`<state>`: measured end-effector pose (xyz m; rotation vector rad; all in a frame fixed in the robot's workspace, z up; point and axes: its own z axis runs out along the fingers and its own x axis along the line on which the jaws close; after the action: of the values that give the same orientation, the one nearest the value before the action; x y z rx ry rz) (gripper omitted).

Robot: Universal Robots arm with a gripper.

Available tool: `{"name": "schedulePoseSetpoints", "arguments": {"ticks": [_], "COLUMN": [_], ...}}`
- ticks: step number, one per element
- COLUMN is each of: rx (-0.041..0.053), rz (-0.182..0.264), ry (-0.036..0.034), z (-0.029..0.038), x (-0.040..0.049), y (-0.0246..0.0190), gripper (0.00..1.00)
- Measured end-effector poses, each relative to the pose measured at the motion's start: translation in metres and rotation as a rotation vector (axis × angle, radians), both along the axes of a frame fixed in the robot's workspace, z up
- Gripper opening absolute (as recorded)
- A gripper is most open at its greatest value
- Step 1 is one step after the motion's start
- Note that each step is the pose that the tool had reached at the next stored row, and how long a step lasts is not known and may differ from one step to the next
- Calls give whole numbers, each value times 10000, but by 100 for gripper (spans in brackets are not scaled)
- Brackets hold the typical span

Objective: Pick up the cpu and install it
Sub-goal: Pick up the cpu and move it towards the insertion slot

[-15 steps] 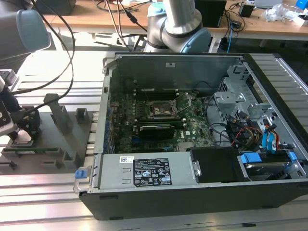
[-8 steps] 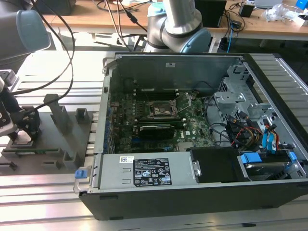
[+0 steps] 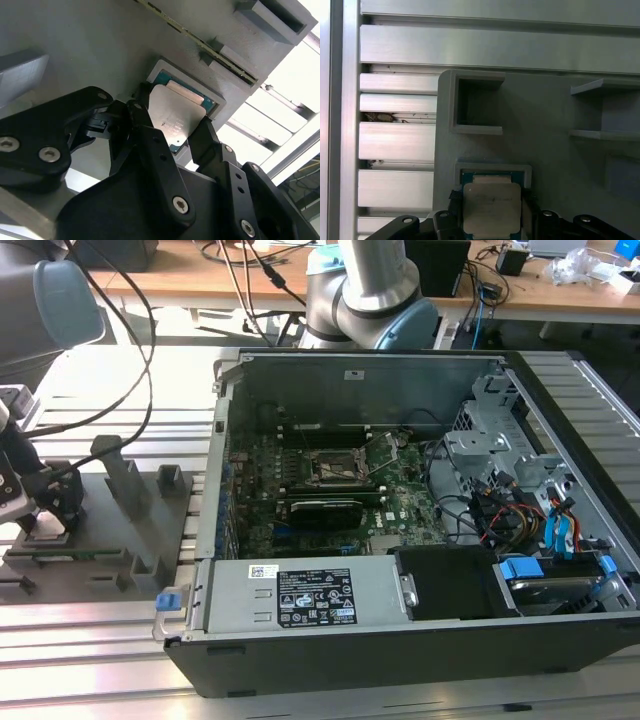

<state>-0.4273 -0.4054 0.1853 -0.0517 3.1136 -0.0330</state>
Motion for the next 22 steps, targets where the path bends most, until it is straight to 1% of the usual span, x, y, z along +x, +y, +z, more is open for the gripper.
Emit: {"name": "schedulePoseSetpoints", "arguments": {"ticks": [4, 6, 11, 16, 18, 22], "rx": [0, -2, -1, -1, -1, -1], "rz": [0, 0, 0, 0, 0, 0], "ry": [-2, 1, 1, 0, 1, 0], "z": [3, 21, 91, 136, 175, 207], "x": [0, 0, 0, 0, 0, 0], "y": [0, 0, 0, 0, 0, 0], "gripper": [55, 55, 55, 55, 55, 55]}}
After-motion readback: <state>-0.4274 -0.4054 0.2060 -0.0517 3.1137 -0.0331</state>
